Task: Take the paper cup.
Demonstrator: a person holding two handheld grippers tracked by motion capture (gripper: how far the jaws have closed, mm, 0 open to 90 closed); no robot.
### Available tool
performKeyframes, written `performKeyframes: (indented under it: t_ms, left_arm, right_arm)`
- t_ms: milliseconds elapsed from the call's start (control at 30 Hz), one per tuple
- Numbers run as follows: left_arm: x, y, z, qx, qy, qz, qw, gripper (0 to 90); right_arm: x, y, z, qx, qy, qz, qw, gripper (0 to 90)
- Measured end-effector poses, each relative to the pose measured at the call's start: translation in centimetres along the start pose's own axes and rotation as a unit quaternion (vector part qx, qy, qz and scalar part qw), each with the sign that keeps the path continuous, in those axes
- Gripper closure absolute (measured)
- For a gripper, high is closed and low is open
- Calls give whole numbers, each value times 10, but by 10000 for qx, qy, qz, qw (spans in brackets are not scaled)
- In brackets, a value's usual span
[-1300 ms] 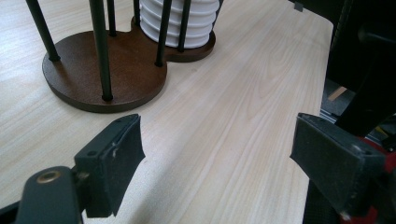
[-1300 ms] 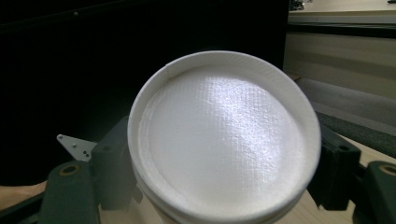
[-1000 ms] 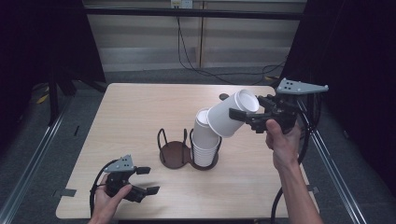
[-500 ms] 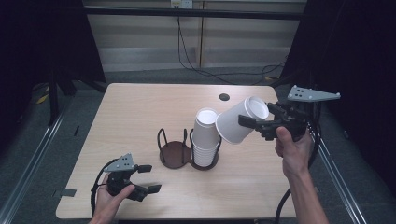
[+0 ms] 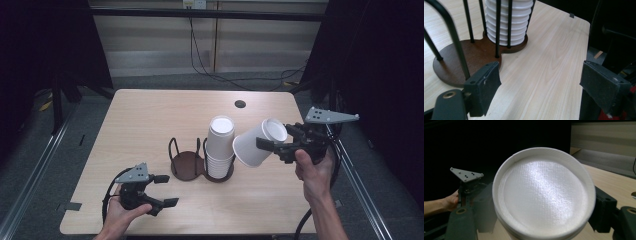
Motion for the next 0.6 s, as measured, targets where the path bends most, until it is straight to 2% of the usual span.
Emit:
performKeyframes:
  t_ms: [200, 367, 600]
  left_arm:
    - [9, 3, 1, -52, 82, 93, 9999, 160]
    - [25, 6, 7, -121, 206, 268, 9994, 161]
    - [41, 6, 14, -170, 444, 387, 9981, 163]
  right_arm:
    - [-18, 0, 8, 50, -123, 39, 9999, 247]
    - [-30, -5, 18, 95, -296, -9, 9995, 247]
    - [-44, -10, 28, 187, -454, -12, 9988, 247]
Point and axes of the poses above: each handheld gripper's, and its own axes: z roughly forward along the jaws, x roughly out of its top, y roughly to its right, the point moved 5 cm from there along z, roughly forward along the jaws, and after that the axes turned 14 degrees about z, right-handed, at the moved point
